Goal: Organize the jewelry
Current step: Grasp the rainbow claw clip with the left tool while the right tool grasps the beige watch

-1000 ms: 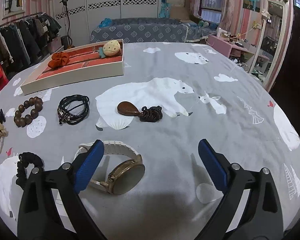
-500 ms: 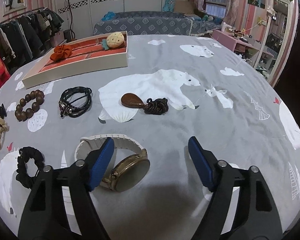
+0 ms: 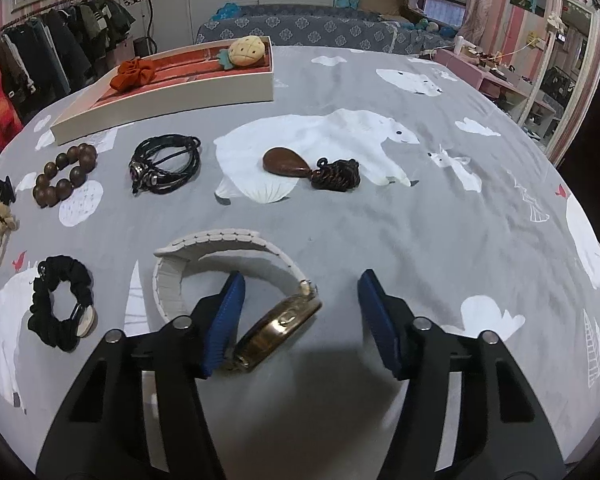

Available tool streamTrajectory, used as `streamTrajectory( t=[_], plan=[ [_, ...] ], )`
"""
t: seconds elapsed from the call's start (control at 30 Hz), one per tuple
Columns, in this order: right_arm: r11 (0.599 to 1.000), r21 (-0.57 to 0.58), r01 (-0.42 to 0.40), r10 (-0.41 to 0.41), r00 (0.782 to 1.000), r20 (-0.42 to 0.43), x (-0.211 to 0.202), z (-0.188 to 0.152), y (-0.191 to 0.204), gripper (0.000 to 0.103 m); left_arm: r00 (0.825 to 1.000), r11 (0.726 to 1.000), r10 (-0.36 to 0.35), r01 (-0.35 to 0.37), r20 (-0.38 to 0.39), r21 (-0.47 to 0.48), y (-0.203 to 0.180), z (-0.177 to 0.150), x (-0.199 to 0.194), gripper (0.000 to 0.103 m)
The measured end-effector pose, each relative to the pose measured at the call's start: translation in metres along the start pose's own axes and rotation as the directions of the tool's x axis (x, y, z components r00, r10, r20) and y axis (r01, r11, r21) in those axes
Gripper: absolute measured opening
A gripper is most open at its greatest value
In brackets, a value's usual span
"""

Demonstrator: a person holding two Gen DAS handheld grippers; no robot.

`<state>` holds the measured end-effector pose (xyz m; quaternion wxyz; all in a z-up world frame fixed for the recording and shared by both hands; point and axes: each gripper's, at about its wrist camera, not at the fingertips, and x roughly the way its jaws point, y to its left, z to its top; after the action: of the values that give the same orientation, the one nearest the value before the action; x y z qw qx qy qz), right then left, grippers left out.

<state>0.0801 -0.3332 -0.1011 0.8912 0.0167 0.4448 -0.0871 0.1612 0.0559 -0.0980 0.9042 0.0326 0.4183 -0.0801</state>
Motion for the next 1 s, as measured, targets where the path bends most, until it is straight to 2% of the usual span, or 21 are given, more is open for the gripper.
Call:
streamTrajectory(
  t=[0.1, 0.2, 0.3, 0.47, 1.0],
  plan=[
    [1.0, -0.004, -0.02, 0.02, 1.0, 0.0, -0.001, 0.001, 0.003, 0.041, 1.0, 1.0, -0.001, 0.001, -0.001, 0.009, -0.002, 0.0, 0.0, 0.067],
    [1.0, -0.014, -0.019, 0.019, 1.0, 0.009, -0.003, 0.001, 0.009, 0.033, 1.0, 1.0, -0.015, 0.015, -0.004, 0.008, -0.002, -0.001, 0.0, 0.061],
    [1.0, -0.006, -0.03, 0.03, 0.999, 0.012, -0.002, 0.001, 0.007, 0.033, 1.0, 1.0, -0.016, 0.016, -0.004, 0.013, -0.003, -0.001, 0.0, 0.059],
    [0.999, -0.001, -0.041, 0.041, 0.999, 0.01, -0.002, 0.002, 0.006, 0.033, 1.0, 0.999, -0.009, 0.009, -0.002, 0.042, -0.01, -0.003, -0.001, 0.048],
    [0.997, 0.012, -0.07, 0.07, 0.997, 0.032, -0.007, 0.003, 0.001, 0.032, 0.998, 0.999, 0.037, -0.037, 0.048, 0.002, -0.004, -0.002, -0.011, 0.045]
  ],
)
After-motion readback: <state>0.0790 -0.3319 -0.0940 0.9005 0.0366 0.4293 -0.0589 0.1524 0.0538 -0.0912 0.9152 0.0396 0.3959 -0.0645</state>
